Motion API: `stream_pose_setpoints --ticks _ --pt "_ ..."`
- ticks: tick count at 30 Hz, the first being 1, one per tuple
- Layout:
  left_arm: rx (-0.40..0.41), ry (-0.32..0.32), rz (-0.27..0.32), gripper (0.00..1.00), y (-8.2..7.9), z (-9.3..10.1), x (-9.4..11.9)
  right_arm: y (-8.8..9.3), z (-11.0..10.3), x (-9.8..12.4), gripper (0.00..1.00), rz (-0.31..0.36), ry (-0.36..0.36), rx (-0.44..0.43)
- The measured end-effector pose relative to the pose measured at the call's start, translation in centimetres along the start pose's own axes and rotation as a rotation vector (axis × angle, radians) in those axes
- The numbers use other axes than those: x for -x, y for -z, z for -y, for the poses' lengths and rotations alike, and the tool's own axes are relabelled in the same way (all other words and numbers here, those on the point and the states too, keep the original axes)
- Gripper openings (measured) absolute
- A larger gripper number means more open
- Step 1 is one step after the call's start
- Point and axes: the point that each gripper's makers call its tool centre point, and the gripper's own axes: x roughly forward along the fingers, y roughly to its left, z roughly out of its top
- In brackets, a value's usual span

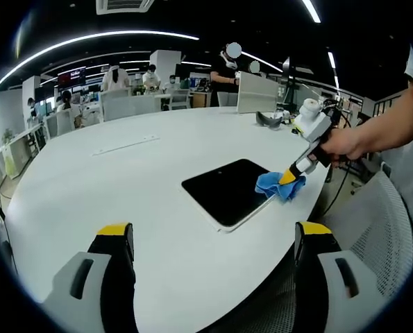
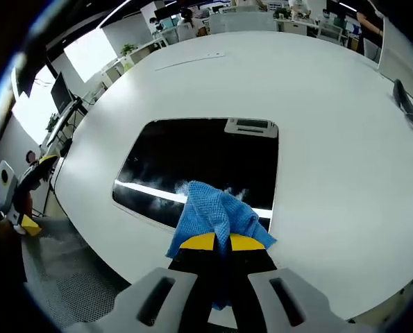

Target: Wipe the mirror surface with the cleaning cloth until all visible marks leave the cleaned area.

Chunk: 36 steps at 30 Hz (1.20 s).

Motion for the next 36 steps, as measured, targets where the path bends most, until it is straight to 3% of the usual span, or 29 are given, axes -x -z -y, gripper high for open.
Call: stream_pose_setpoints --ticks 19,22,36 --pt "0.005 -0.007 0.005 0.95 -0.1 -0.1 0.1 0.1 0.8 0.2 0.0 -0.015 0.005 -0.026" --pt "0.005 -0.006 0.008 0.95 -0.2 -0.1 0.1 -0.3 0.8 0.0 0.0 -0.017 0.009 -0.066" --pt "-0.011 -0.021 0.021 0.95 -0.4 -0.6 0.3 -2.4 1.4 -1.1 0.0 -0.023 0.029 -0.05"
